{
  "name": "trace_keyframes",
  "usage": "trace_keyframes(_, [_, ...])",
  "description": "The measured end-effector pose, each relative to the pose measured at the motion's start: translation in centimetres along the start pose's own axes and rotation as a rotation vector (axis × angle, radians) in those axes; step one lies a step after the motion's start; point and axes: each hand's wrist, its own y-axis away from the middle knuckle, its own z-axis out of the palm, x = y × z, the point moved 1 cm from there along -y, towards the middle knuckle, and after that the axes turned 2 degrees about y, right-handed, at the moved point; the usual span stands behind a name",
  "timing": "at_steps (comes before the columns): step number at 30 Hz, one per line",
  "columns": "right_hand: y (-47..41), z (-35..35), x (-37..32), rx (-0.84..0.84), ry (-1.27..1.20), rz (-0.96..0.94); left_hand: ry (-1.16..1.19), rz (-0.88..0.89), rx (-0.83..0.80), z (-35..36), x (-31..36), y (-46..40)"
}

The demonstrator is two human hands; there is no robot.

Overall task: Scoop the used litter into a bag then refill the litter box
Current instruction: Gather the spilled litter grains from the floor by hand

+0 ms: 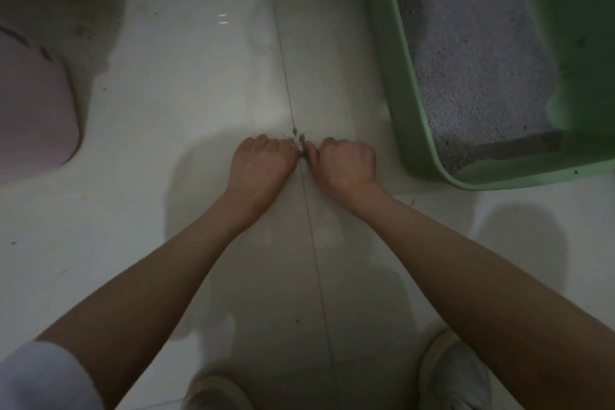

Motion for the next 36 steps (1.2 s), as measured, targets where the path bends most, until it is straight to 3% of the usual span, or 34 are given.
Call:
trace_keyframes(4, [-0.7,0.2,-1.2,-0.015,0.101,-0.141,0.519,-0.584,0.132,-1.8,-2.5,2.9])
trace_keyframes(6, [-0.6,0.0,-2.0,-0.012,0.118,-0.223,0.71,-0.76,0.219,-2.2,-2.9,4.7])
trace_keyframes(10, [-1.0,0.4,-3.0,-0.06,0.171,-0.205,0.807,-0.918,0.287,-3.6,-2.4,7.0])
trace_keyframes(13, [-0.2,-0.6,-4.1,-0.152,0.214,-0.055,0.851,-0.958,0.269,-4.3,-2.6,7.8])
trace_keyframes(18, [-0.2,-0.2,-4.2,-0.127,0.105,-0.106,0.929,-0.976,0.303,-6.5,-3.1,8.3])
trace_keyframes(22, [0.3,-0.7,-3.4,-0.033,-0.223,0.04,0.973,-0.977,0.315,-7.7,-3.8,9.3])
trace_keyframes(25, [0.7,-1.5,-2.9,0.017,-0.869,0.272,1.045,-0.996,0.331,-8.5,-4.6,10.1])
trace_keyframes(27, [1.1,-3.3,-3.6,-0.046,-1.303,0.348,1.08,-0.984,0.363,-9.5,-4.9,10.2])
trace_keyframes(29, [1.4,-6.2,-5.5,-0.147,-1.59,0.317,1.092,-0.954,0.427,-11.3,-5.1,9.8])
trace_keyframes(32, [1.1,-12.0,-9.0,-0.238,-1.781,0.169,1.123,-0.888,0.536,-15.5,-5.6,8.6])
trace_keyframes(36, [0.9,-20.0,-13.6,-0.227,-1.736,-0.086,1.091,-0.821,0.742,-22.7,-9.0,8.7])
